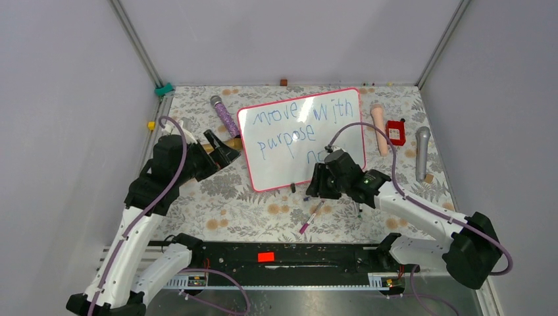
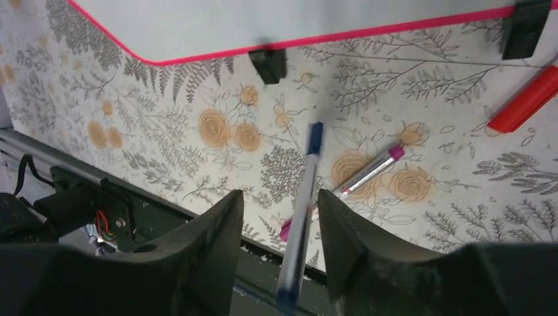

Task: Write a sentence on the whiteboard
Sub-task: Place the whiteboard marker at the center of the board, then reset both arms

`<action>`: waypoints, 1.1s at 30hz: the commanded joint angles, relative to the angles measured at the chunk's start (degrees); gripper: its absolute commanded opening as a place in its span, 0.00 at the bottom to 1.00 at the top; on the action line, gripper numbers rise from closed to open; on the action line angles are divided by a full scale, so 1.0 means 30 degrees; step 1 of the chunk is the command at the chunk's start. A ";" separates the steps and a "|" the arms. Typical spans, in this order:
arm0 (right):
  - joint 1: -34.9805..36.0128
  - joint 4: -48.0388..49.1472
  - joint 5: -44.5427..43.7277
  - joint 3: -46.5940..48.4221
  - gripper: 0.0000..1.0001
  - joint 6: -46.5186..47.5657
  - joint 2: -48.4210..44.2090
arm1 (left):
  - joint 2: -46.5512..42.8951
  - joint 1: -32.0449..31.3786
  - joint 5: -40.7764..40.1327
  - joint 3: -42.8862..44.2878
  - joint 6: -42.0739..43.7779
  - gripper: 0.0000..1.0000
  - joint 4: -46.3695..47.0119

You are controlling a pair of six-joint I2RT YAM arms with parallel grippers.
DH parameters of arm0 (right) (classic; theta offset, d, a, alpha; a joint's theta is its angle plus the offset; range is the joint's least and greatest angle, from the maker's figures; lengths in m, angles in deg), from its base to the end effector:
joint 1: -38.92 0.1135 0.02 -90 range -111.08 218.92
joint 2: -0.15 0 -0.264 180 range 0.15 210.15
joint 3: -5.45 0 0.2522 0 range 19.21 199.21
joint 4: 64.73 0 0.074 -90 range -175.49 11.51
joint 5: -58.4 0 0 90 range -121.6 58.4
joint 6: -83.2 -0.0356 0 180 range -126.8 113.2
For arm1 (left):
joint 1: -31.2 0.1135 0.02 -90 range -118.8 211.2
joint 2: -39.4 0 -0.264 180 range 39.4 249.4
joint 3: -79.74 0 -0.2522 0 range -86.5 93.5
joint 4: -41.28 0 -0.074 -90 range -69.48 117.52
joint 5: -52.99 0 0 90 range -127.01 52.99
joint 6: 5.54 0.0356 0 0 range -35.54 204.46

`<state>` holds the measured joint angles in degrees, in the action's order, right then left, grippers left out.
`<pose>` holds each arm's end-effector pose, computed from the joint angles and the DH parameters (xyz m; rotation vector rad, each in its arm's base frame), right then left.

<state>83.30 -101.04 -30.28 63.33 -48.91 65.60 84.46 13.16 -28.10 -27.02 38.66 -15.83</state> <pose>0.1705 0.1680 0.2444 -0.0610 2.4686 0.7409 0.1422 -0.0521 0.3667 -0.4253 2.1383 -0.8233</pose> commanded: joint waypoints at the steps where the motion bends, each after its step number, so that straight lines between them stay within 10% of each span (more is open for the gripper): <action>1: -0.1091 0.1895 0.0505 -0.0229 0.63 0.0434 0.0428 | -0.1255 0.0109 -0.2353 -0.1687 0.0941 0.99 0.1732; 5: -0.2081 0.0279 -0.0237 -0.0442 0.85 0.1192 -0.0636 | -0.2697 0.0098 -0.3701 -0.3218 0.2239 0.99 0.3381; 14: -0.4279 -0.2476 -0.6314 -0.0654 0.87 0.3207 -0.4507 | -0.4413 0.0103 -0.3934 -0.7118 0.6341 0.99 0.8045; 22: -0.5296 0.4159 -1.1515 -0.3794 0.84 0.8348 -0.8508 | -0.1747 0.0148 -0.6822 -0.8688 1.0948 0.99 1.0956; 33: -1.1267 1.5582 -1.1938 -0.7806 0.88 1.1468 -0.3104 | 0.6349 0.4302 -0.5348 -1.1226 1.2749 0.99 2.0051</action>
<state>52.19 -71.58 -62.27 41.91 -18.61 50.17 101.00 21.20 -48.61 -57.79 74.76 27.66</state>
